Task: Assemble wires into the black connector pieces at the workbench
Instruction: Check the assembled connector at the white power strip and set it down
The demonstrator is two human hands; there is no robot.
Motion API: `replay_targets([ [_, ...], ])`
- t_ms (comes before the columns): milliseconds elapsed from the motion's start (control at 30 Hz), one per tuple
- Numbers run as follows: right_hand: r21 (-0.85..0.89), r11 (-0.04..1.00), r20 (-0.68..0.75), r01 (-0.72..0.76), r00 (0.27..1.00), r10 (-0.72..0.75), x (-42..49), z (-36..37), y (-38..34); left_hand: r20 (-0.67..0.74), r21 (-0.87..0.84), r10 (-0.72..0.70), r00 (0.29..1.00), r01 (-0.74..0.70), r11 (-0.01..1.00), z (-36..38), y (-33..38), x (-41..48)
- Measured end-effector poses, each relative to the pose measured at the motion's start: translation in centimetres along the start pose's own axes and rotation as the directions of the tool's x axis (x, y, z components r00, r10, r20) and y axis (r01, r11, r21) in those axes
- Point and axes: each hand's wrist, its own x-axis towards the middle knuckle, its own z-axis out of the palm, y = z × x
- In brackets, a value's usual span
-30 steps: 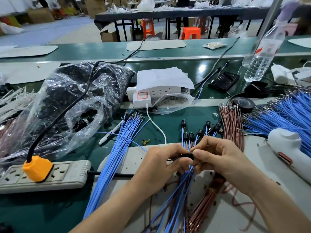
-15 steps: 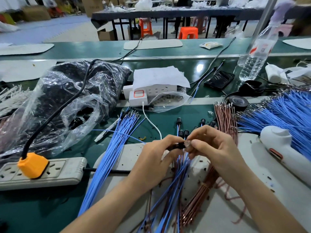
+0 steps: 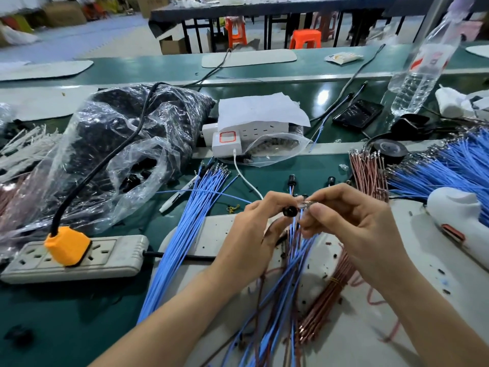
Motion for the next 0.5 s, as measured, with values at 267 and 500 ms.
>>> replay_targets([
  [267,-0.141,0.99,0.015,-0.025,1.0,0.027,0.1,-0.4,0.4,-0.012,0.0,0.015,1.0,-0.015,1.0,0.2,-0.1,0.1],
  [500,-0.322,0.946,0.02,-0.027,0.999,0.035,0.4,-1.1,0.9,-0.02,0.077,0.009,1.0,-0.008,0.997,0.3,-0.6,0.3],
])
